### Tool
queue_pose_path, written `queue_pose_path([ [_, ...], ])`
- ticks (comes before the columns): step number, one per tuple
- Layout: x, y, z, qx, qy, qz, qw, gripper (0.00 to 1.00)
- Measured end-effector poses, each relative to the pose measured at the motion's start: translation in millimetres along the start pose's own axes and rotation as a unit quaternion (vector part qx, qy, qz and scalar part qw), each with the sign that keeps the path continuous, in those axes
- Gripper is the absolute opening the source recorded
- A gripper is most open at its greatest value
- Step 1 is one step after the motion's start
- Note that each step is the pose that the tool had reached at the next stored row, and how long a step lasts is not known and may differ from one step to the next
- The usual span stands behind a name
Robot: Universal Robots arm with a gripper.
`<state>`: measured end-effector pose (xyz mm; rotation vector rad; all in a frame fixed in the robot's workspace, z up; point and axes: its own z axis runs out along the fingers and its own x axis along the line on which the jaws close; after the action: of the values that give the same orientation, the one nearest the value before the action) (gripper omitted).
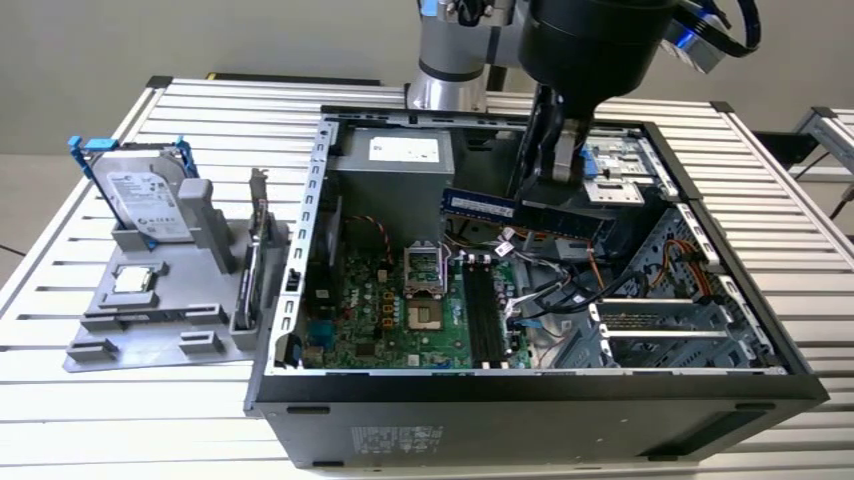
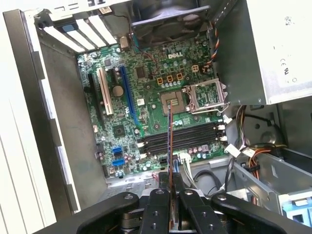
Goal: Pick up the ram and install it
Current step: 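Insert the ram into the slot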
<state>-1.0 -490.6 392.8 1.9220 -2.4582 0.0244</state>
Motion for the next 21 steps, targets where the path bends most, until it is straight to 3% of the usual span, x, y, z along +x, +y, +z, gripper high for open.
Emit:
queue_pose_path([
  [21,0.0,0.0,0.0,-0.0008,0.0006,0.036,0.9994,0.00],
])
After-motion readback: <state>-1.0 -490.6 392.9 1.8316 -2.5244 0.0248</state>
